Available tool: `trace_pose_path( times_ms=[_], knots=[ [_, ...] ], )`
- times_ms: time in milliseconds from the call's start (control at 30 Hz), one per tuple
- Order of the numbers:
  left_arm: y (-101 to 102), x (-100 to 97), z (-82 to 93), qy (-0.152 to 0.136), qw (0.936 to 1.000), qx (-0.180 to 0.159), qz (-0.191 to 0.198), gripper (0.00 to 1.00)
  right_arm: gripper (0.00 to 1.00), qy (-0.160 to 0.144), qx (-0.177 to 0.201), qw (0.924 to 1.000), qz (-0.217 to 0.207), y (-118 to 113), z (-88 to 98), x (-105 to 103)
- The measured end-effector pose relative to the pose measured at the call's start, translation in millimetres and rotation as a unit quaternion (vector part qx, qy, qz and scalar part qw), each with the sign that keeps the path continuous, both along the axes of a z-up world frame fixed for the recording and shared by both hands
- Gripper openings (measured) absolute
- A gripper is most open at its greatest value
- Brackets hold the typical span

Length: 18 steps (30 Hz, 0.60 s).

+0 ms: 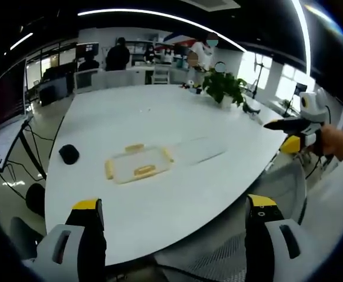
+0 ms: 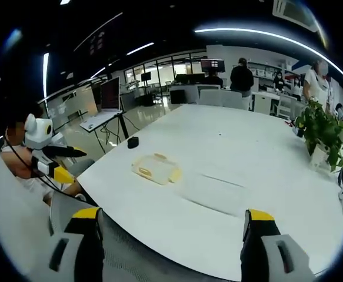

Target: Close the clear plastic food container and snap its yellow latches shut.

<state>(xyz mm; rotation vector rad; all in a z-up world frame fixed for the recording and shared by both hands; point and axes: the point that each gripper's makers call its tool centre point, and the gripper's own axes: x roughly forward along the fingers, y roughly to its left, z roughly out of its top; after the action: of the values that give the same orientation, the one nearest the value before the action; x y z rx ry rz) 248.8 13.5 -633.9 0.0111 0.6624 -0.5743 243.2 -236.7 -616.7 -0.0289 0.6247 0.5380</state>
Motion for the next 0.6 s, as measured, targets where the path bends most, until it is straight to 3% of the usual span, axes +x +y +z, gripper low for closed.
trace_pose_path(
  times_ms=[600],
  knots=[
    [1.9,3.6,1.3,-0.002,1.0,-0.001,0.002,0.99,0.99,0.002,-0.003,1.0,0.001,-0.1,1.1,1.5]
  ],
)
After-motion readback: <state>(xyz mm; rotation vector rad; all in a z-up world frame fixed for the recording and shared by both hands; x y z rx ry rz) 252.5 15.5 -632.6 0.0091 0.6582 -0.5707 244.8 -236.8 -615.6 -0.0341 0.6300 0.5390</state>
